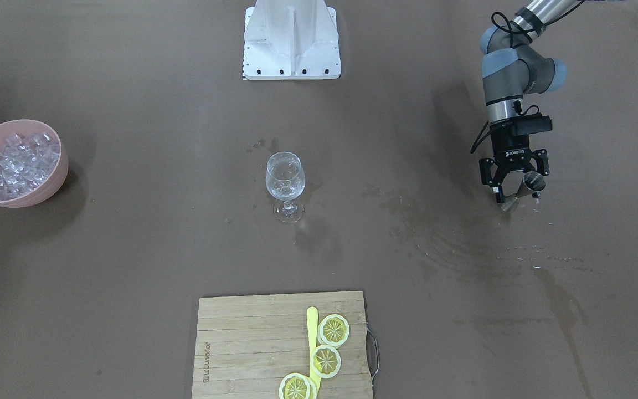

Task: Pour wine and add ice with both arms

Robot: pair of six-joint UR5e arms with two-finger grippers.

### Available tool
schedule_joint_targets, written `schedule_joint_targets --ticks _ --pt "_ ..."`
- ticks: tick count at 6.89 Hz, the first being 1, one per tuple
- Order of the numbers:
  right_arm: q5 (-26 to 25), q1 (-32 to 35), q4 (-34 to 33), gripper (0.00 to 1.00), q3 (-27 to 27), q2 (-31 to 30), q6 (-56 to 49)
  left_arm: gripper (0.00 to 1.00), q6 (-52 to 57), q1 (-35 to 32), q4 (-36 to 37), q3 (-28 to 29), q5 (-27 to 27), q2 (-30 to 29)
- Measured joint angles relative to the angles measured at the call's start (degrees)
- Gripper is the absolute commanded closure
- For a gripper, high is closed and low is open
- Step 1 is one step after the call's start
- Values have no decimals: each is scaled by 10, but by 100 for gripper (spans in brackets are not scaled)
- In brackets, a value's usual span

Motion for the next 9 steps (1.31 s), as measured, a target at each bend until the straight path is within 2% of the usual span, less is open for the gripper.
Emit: schedule_joint_targets --ticks 1,3,5,6,7,9 --pt "0 -1 5 0 -3 0 0 26 5 -3 -9 4 -1 0" --pt "0 -1 9 0 -4 0 0 56 13 -3 -32 17 -1 -1" --pt "0 -1 9 0 -5 0 0 81 20 -4 -39 17 -1 -1" --pt "0 -1 9 0 -5 0 0 96 26 -5 -42 15 -1 -1" --pt "0 -1 9 0 -5 0 0 100 29 -6 -46 14 -1 -1" --pt "0 -1 10 0 -6 0 1 100 37 -11 -93 13 -1 5"
